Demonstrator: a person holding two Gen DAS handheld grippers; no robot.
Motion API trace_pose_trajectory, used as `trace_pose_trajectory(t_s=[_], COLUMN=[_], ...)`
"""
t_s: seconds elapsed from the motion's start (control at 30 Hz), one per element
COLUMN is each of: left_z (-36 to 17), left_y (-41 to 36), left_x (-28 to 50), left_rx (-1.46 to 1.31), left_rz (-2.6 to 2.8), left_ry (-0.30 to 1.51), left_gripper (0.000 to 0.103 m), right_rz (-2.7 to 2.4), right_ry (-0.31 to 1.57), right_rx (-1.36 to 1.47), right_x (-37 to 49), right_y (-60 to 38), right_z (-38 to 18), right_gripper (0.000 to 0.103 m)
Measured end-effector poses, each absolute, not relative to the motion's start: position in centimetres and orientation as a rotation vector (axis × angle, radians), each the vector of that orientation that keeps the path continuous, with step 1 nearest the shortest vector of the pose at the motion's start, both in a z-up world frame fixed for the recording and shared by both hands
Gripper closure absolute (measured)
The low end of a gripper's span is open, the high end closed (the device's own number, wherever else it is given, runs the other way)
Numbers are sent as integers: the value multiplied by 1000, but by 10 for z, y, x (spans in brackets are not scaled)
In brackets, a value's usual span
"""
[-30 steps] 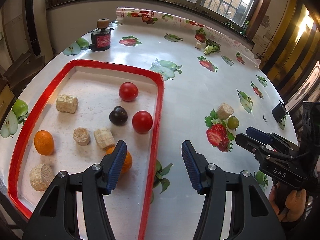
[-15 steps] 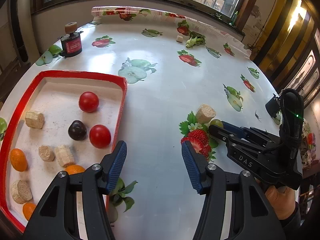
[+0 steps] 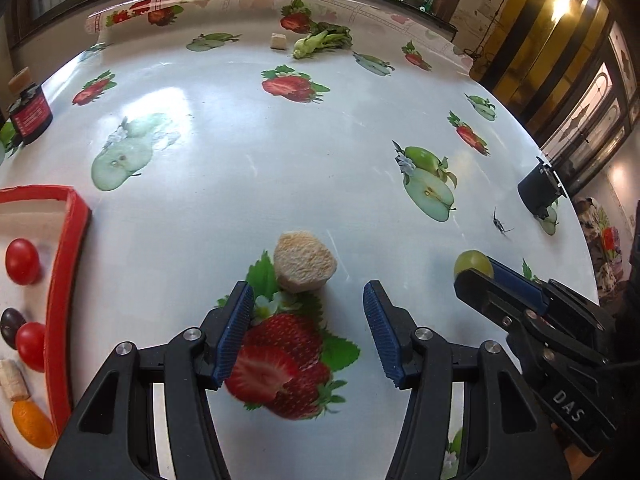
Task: Organize fruits
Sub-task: 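Grasp the beige round piece with the left gripper while the right grasps the green tomato, then carry the beige round piece and green tomato in both grippers over the tray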
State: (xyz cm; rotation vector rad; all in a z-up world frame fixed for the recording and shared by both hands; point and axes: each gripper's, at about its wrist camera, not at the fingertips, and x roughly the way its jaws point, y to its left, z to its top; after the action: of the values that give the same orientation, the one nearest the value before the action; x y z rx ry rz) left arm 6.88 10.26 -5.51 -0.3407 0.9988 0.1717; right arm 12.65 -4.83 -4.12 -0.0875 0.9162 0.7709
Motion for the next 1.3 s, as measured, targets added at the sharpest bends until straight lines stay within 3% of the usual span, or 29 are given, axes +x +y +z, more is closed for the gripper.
trace_pose_trajectory(t_s=[0.1, 0.17, 1.3], left_z=[-55, -55, -20], left_y=[101, 103, 135], left_x=[78, 80, -55], left_rx=[-319, -331, -381], left_rz=[191, 183, 331], left_ry=[968, 968, 850], left_gripper=[49, 76, 75], right_rz=[762, 761, 942], right_ry=[917, 913, 844], right_rx=[-75, -71, -146], right_x=[129, 128, 42], right_y=[-56, -59, -7], right_z=[-41, -39, -8], right_gripper=[77, 77, 78])
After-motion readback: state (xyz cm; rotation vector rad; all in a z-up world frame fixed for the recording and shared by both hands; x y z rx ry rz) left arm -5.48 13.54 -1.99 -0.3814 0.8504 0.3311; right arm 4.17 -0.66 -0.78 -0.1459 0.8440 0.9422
